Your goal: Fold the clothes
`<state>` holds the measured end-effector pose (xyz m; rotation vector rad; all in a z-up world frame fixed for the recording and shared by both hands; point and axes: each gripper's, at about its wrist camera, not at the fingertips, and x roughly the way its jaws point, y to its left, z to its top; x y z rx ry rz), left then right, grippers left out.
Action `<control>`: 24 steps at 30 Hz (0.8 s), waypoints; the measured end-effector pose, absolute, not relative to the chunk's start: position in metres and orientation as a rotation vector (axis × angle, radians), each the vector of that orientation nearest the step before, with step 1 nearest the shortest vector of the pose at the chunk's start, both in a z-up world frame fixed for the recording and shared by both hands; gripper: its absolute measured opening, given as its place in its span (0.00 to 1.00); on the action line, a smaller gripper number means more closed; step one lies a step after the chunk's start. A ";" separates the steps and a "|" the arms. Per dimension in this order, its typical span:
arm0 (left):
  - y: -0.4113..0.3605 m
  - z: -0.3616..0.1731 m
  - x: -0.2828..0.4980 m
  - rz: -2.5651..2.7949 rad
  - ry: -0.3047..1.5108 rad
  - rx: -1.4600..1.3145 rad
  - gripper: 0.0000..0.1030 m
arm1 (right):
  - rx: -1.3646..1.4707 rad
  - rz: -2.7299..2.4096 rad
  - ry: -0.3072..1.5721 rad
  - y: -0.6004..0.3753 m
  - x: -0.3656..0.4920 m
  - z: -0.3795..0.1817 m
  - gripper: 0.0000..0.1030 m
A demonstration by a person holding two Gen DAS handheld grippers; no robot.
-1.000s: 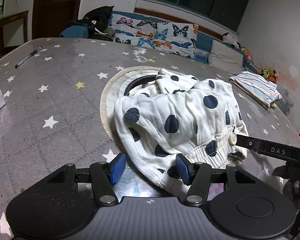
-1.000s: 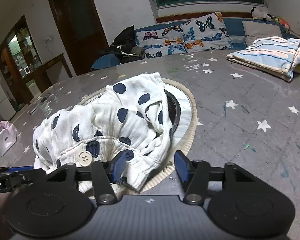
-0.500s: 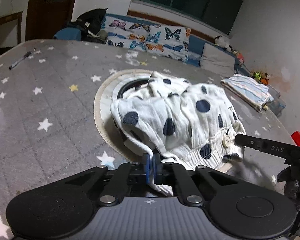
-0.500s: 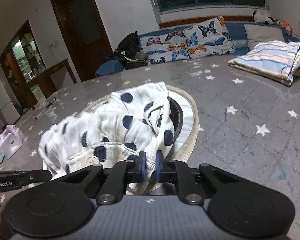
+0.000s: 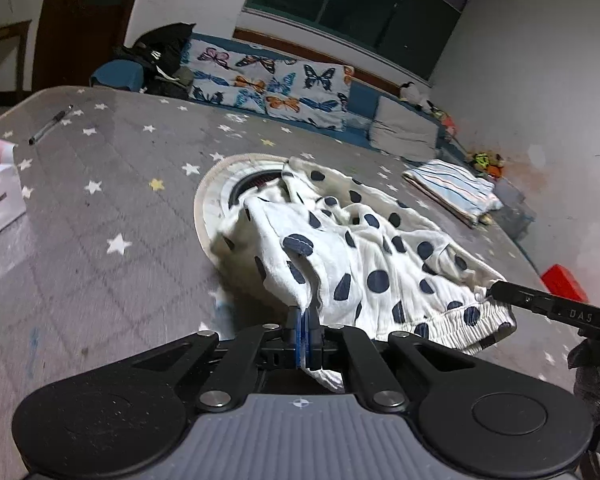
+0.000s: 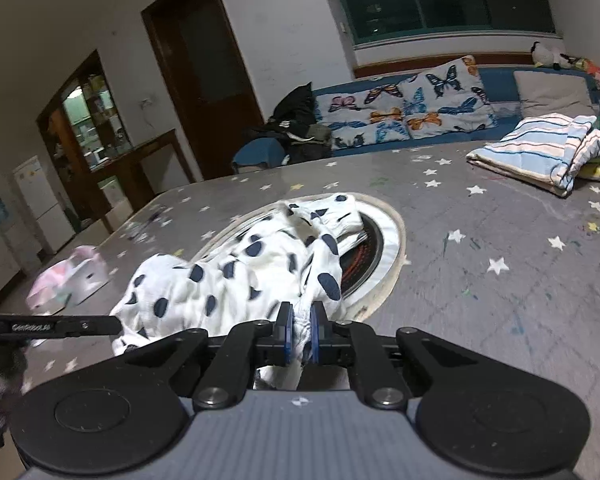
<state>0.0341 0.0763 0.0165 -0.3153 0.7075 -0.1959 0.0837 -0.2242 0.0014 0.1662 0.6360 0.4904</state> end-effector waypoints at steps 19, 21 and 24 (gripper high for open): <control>0.093 0.000 -0.023 -0.292 0.847 -0.298 0.05 | 0.030 0.602 0.811 -0.235 0.008 0.004 0.16; 0.097 0.006 -0.021 -0.281 0.834 -0.276 0.10 | 0.030 0.601 0.797 -0.239 0.014 0.010 0.17; 0.102 0.013 -0.013 -0.259 0.808 -0.257 0.23 | -0.001 0.591 0.769 -0.239 0.028 0.019 0.17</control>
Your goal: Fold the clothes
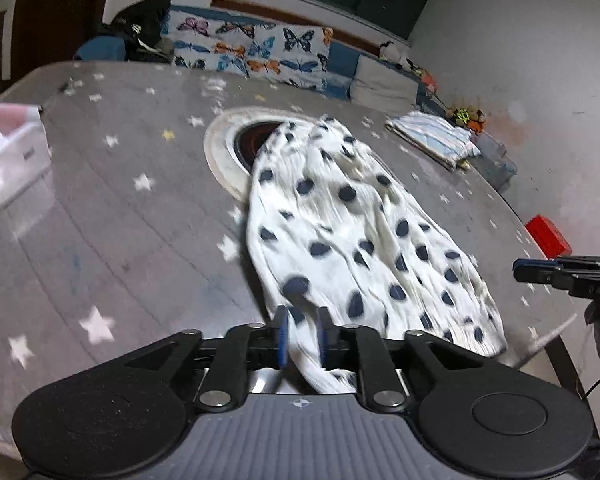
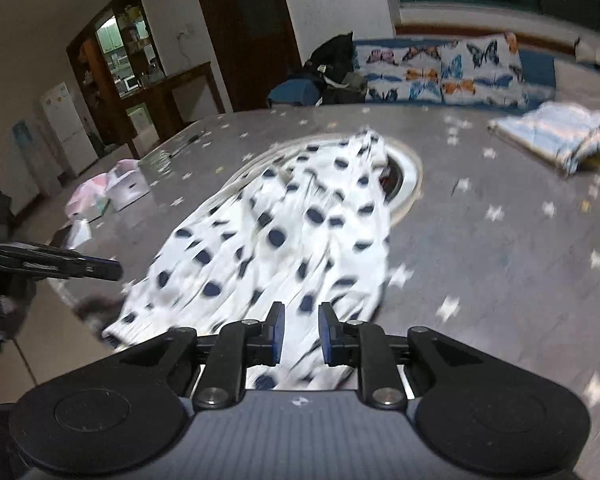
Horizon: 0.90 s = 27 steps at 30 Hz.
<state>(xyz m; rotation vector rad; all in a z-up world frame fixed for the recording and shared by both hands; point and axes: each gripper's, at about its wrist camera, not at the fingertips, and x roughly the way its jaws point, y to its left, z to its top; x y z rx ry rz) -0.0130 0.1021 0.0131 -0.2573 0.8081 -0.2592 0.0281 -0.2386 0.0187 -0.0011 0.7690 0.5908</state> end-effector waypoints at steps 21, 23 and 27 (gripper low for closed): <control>0.081 0.018 0.171 -0.210 0.764 -0.165 0.29 | -0.080 0.581 0.711 -0.172 0.260 0.009 0.29; 0.076 0.016 0.193 -0.214 0.774 -0.146 0.30 | -0.082 0.580 0.719 -0.168 0.278 0.005 0.29; 0.064 0.009 0.231 -0.234 0.782 -0.103 0.41 | -0.059 0.570 0.747 -0.165 0.315 -0.009 0.29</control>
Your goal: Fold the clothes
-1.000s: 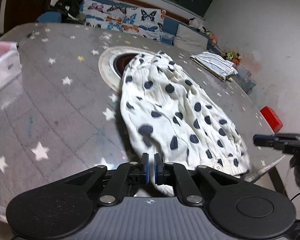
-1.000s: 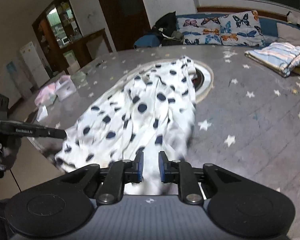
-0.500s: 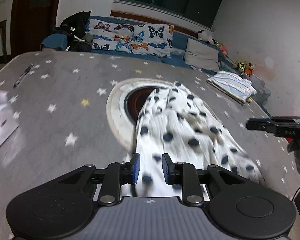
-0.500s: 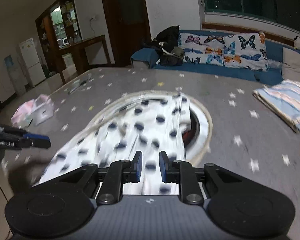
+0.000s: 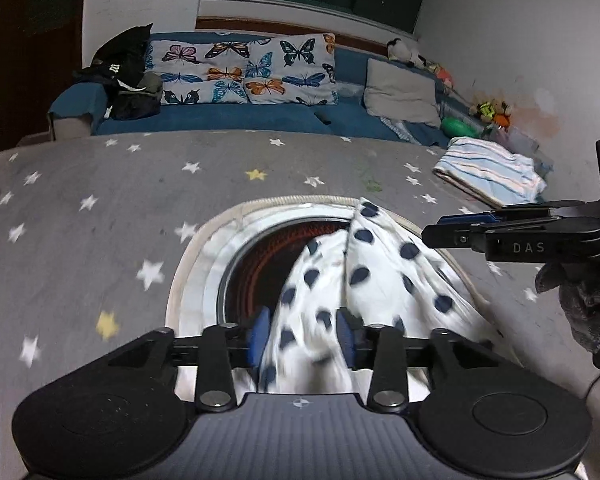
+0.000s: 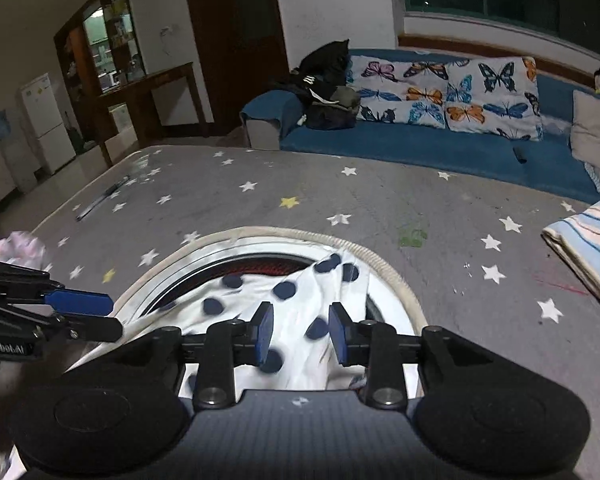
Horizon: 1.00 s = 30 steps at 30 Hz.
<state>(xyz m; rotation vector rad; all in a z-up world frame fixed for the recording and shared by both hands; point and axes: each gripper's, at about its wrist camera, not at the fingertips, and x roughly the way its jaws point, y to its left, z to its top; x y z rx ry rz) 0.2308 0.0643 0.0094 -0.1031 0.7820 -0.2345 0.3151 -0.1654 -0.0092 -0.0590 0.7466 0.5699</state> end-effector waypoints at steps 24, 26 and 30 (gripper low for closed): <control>0.022 -0.029 0.311 -0.322 0.777 0.072 0.04 | -0.016 0.602 0.748 -0.175 0.342 -0.020 0.03; 0.029 -0.022 0.308 -0.293 0.753 0.048 0.04 | -0.017 0.587 0.721 -0.185 0.336 -0.010 0.03; 0.054 -0.006 0.301 -0.206 0.709 0.008 0.04 | -0.016 0.534 0.671 -0.211 0.321 0.009 0.03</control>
